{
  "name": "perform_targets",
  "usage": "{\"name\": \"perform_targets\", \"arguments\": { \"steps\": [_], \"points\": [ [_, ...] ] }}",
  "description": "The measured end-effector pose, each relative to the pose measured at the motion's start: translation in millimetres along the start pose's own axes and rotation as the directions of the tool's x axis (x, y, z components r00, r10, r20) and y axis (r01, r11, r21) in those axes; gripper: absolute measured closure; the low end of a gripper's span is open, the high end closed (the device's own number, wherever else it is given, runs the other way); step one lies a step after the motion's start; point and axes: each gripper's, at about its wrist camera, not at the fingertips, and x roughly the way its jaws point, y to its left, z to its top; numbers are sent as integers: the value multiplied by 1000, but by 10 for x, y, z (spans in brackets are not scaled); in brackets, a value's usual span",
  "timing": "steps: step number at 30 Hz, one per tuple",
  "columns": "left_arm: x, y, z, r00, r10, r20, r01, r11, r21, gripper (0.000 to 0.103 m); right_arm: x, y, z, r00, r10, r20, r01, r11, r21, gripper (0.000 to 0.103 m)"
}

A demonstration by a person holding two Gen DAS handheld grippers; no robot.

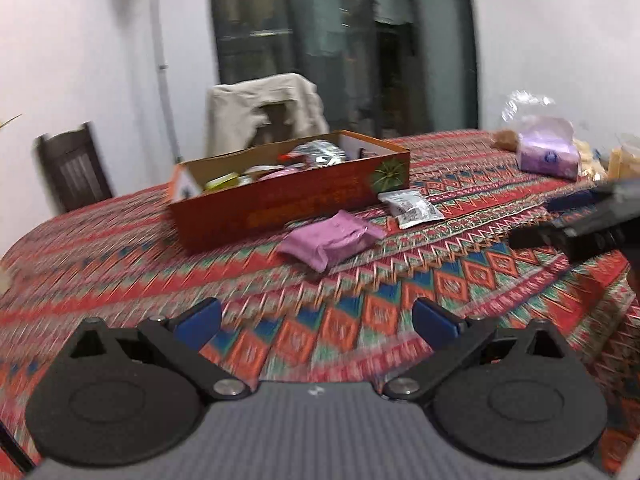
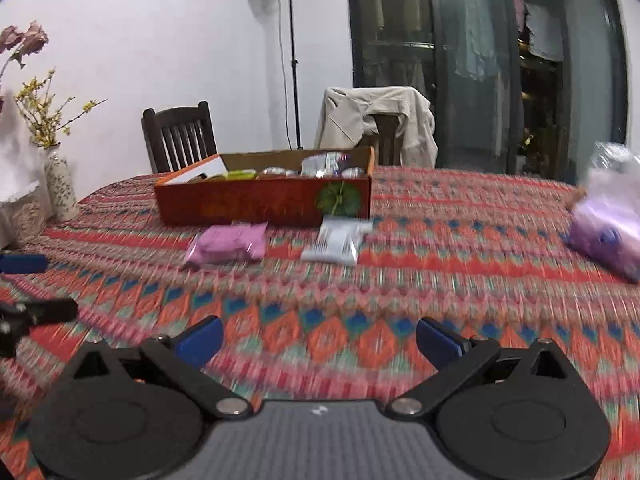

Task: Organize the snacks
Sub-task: 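Grasp a pink packet with the left tool while the right tool grasps a white packet, then carry the pink packet in the left tool into the box while the right tool carries the white packet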

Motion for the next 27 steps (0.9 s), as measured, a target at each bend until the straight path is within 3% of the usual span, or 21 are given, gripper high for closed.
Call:
{"name": "perform_targets", "arguments": {
  "steps": [5, 7, 12, 16, 18, 19, 20, 22, 27],
  "points": [
    [738, 36, 338, 992, -108, -68, 113, 990, 80, 0, 745, -166, 475, 997, 53, -50, -51, 998, 48, 3],
    [974, 23, 432, 990, -115, -82, 123, 986, 109, 0, 1082, -221, 637, 994, 65, -88, -58, 995, 83, 7],
    [1414, 27, 579, 985, -144, -97, 156, 978, 139, 0, 1682, -224, 782, 991, 16, -132, -5, 997, 77, 14],
    [1665, 55, 608, 969, -192, -155, 211, 971, 114, 1, 1773, -208, 729, 990, 20, -138, -13, 999, 53, 27],
    [1736, 91, 597, 958, -215, -188, 232, 970, 74, 4, 1779, -220, 713, 991, 32, -133, -25, 998, 56, 51],
    [1756, 112, 584, 953, -224, -204, 239, 970, 52, 12, 1783, -221, 705, 990, 37, -134, -30, 998, 50, 58],
    [1758, 135, 566, 953, -216, -211, 229, 973, 40, 22, 1784, -228, 708, 991, 38, -132, -33, 999, 39, 59],
    [1687, 183, 530, 952, -236, -194, 244, 969, 21, 31, 1753, -210, 701, 990, 39, -133, -37, 999, 15, 59],
    [1451, 129, 451, 947, -257, -194, 260, 966, -9, 33, 1679, -160, 694, 989, 62, -135, -66, 998, -19, 61]
  ]
}}
